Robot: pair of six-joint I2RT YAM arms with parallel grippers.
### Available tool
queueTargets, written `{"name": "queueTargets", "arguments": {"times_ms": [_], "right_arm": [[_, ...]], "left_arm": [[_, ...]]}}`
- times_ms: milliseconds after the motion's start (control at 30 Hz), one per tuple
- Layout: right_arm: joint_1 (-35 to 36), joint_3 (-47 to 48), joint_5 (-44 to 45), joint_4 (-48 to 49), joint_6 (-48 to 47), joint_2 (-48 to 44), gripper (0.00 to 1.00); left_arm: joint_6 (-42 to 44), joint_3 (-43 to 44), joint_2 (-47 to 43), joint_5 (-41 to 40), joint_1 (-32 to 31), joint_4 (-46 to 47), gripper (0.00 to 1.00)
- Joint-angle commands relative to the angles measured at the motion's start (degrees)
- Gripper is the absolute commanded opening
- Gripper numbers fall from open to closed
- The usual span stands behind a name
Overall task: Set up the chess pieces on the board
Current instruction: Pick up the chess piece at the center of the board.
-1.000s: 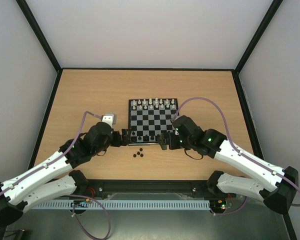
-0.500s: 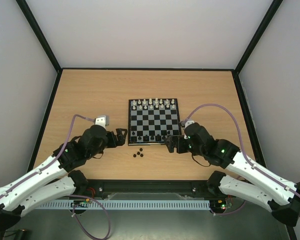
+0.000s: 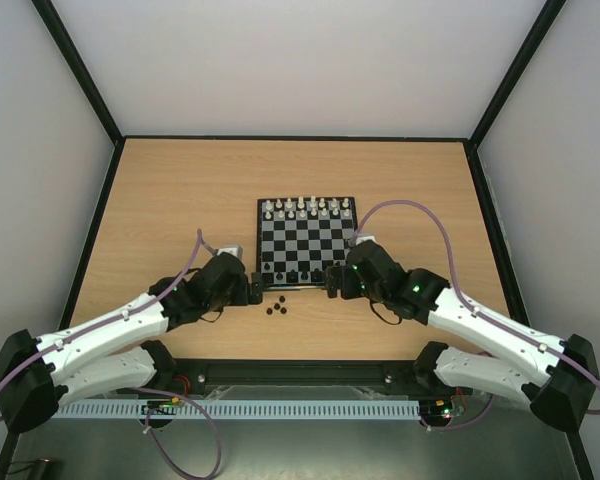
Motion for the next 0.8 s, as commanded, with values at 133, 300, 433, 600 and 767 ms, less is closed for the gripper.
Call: {"name": "queueTargets", "arguments": {"times_ms": [133, 300, 433, 600, 767], "right_arm": [[0.1, 1.1, 1.0, 2.8, -0.2, 5.5, 0.99], [0.2, 0.3, 1.7, 2.1, 0.6, 4.6, 0.99], [0.1, -0.7, 2.6, 1.1, 0.9, 1.8, 0.99], [0.1, -1.7, 3.1, -0.2, 1.0, -1.3, 0.98], [0.1, -2.3, 2.7, -0.3, 0.9, -2.6, 0.99]], "left_arm": [[-3.1, -4.1, -5.1, 1.2, -4.0, -2.0, 0.93], [-3.3, -6.5, -3.0, 2.9, -5.5, 2.5, 0.71], [-3.9, -5.3, 1.0, -0.8, -9.2, 2.4, 0.52], [-4.6, -2.3, 6.1, -6.6, -14.4, 1.7, 0.49], [-4.5, 1.1, 14.2, -12.2, -18.0, 0.6, 0.43]]}}
